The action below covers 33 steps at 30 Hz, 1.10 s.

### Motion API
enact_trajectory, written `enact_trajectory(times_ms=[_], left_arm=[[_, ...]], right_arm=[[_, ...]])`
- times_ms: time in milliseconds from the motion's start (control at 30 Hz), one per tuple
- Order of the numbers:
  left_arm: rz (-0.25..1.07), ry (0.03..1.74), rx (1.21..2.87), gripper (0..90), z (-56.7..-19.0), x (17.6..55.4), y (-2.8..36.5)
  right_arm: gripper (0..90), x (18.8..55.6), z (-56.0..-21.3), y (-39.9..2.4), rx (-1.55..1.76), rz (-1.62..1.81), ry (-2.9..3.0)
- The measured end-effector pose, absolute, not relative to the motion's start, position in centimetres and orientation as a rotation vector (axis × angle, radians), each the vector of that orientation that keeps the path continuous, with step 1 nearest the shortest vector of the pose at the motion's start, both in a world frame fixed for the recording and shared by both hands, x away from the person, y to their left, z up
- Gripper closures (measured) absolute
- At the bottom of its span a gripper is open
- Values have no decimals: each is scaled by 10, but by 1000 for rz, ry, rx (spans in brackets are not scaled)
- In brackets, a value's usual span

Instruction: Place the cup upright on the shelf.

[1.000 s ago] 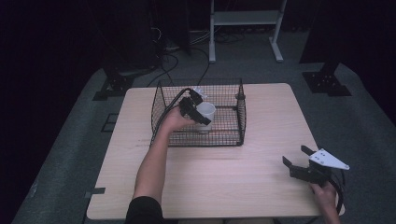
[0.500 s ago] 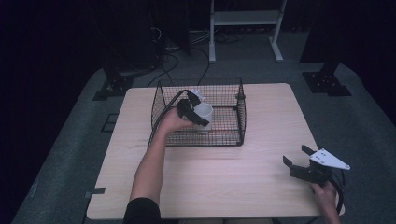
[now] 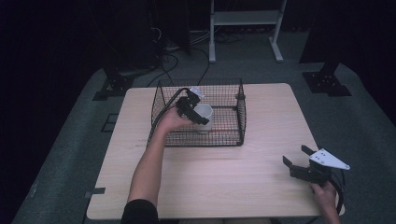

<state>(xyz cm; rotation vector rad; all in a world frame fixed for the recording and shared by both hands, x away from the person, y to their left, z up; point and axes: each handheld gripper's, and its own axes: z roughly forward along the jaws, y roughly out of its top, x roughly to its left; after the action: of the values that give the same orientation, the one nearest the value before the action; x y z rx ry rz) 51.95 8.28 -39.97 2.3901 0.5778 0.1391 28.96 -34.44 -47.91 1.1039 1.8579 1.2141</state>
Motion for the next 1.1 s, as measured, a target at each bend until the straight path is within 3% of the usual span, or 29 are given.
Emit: enact_trajectory(times_ms=[1100], left_arm=[[280, 531, 2309, 66, -343, 475, 116]], right_arm=[[131, 289, -479, -346, 1116, 1214, 1851]])
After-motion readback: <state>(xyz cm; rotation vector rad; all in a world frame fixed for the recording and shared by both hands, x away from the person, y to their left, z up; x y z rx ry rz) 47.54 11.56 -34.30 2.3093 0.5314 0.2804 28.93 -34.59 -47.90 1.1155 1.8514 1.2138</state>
